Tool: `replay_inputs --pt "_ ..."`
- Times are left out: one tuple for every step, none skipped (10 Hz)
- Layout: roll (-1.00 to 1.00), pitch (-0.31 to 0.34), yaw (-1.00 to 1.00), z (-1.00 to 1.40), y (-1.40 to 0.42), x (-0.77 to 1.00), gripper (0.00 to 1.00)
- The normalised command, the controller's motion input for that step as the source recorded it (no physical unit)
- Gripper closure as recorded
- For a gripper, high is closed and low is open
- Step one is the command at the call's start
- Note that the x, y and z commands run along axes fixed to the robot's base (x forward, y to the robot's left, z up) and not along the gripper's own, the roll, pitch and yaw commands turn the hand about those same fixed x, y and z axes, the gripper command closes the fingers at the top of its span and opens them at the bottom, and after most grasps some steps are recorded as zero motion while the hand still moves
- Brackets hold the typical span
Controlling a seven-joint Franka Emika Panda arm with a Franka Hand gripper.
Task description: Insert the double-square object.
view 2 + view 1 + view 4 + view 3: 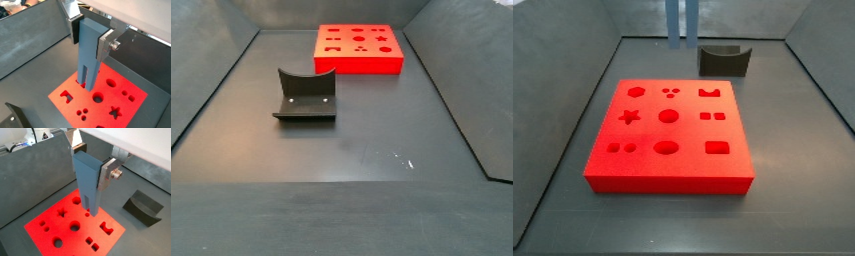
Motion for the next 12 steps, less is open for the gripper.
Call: replay_inputs --pt "-0.14 -0.070 0.00 -0.42 -0.04 0.15 1.00" --pt "-0.15 -0.056 0.03 -0.81 -0.14 0.41 1.00" --pt "-0.15 0.000 0.05 -0.82 -0.20 0.56 1.00" --pt "-0.16 0.000 0.13 -0.77 -0.26 0.71 1.00" --pt "-0.21 0.019 0.11 -0.59 -0.41 0.70 1.00" --pt "-0.32 0.046 0.01 -0.36 -0.36 0.62 1.00" --pt "-0.25 -0.091 0.00 -0.22 -0.10 0.02 1.00" --pt "0.00 0.000 -0.01 -0.06 0.00 0.00 1.00" --pt "0.04 0.000 -0.38 -0.19 0.00 0.18 1.00" --pt "0.05 -0.003 -0.50 -0.18 0.00 0.18 1.00" --pt "0.04 0.000 -0.28 0.00 0.00 0.00 1.00" --pt "-0.01 0.000 0.00 0.00 0.00 0.06 1.00"
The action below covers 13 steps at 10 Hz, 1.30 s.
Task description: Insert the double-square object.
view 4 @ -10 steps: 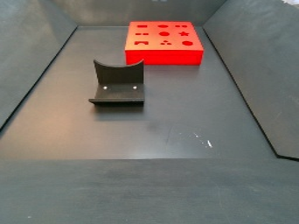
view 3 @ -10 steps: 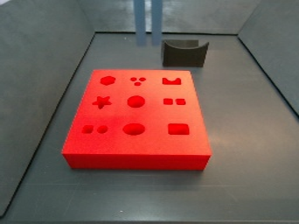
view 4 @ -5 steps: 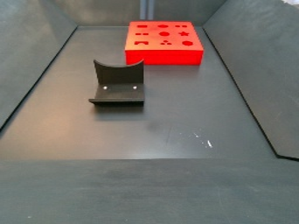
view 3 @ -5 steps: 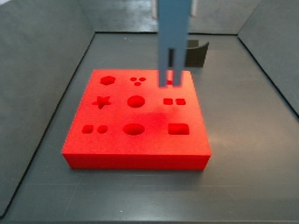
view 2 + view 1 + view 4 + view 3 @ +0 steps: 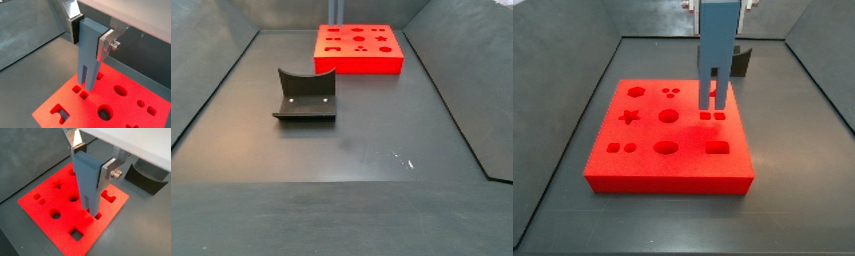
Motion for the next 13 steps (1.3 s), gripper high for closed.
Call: replay_inputs --pt "-0.07 0.074 0.00 -0.07 0.17 0.36 1.00" --pt "-0.03 0.000 0.00 -0.18 0.07 0.28 1.00" --pt "0.00 0.000 0.00 0.00 0.00 0.09 1.00" --pt "0.00 0.000 0.00 -0.04 0.00 0.00 1.00" --pt "0.00 0.000 0.00 -0.26 0.03 0.21 1.00" --pt "0.00 0.000 0.00 -0.26 0.09 0.18 1.00" --pt "0.00 -0.004 0.00 -0.23 0.11 0.05 1.00" --pt "0.01 0.000 0.00 -0.01 0.00 0.00 1.00" --pt "0.11 0.000 -0.01 -0.18 0.00 -0.03 1.00" --pt "0.09 0.000 0.00 -0.18 0.00 -0.01 1.00" --pt "0.00 0.000 0.00 -0.03 0.00 0.00 1.00" --pt "-0.01 -0.020 0.00 -0.11 0.00 0.00 1.00" --pt "-0.01 -0.019 0.00 -0.10 -0.01 0.00 1.00"
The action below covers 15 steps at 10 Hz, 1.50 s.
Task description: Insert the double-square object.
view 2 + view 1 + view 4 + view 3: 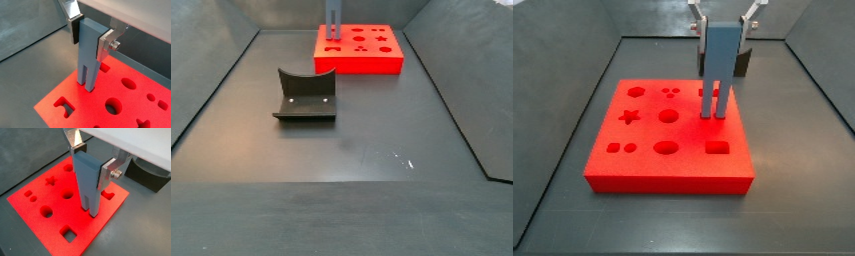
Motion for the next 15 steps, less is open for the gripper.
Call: replay_inputs --pt "-0.01 -0.004 0.00 -0.05 0.00 0.00 1.00" --pt "-0.01 0.000 0.00 -0.02 0.00 0.00 1.00" --pt "0.00 0.000 0.00 -0.07 0.00 0.03 1.00" --pt "0.00 0.000 0.00 -0.10 0.00 0.07 1.00" --pt "0.00 0.000 0.00 -0.12 -0.05 0.11 1.00" --pt "0.00 0.000 0.00 -0.11 -0.11 0.13 1.00" --pt "0.00 0.000 0.00 -0.08 -0.15 0.14 1.00" --pt "0.02 0.000 0.00 -0.07 -0.19 0.16 1.00" --pt "0.01 0.000 0.00 -0.17 -0.06 0.19 1.00" --pt "-0.05 -0.041 0.00 -0.41 0.00 0.19 1.00" --pt "-0.01 -0.054 0.00 -0.59 0.02 0.14 1.00" --pt "0.00 -0.086 0.00 -0.72 0.02 0.04 1.00" --pt "0.01 -0.107 0.00 -0.75 0.00 0.01 1.00" --pt "0.03 -0.124 0.00 -0.74 0.00 0.00 1.00" --pt "0.00 -0.147 0.00 -0.82 0.00 0.00 1.00"
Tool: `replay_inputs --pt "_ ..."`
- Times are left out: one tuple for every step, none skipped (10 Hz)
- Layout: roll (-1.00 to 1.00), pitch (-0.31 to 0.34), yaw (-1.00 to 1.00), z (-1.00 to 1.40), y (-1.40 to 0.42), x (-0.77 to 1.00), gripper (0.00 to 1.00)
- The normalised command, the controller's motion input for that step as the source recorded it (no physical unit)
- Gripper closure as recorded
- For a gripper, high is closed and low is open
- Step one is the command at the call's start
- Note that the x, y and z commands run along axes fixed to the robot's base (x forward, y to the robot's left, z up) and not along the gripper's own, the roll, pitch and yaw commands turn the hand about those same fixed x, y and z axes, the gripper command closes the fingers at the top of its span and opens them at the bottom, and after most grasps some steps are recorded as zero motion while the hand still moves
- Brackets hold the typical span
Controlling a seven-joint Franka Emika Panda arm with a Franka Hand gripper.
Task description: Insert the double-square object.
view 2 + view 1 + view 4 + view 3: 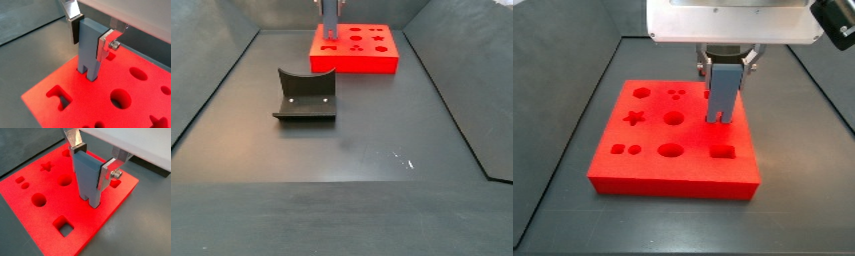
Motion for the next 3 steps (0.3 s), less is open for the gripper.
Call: replay_inputs --pt "-0.01 -0.136 0.00 -0.92 0.00 0.00 1.00" --pt "0.00 -0.036 0.00 -0.23 -0.03 0.00 1.00" --pt "0.00 0.000 0.00 0.00 0.00 0.00 1.00"
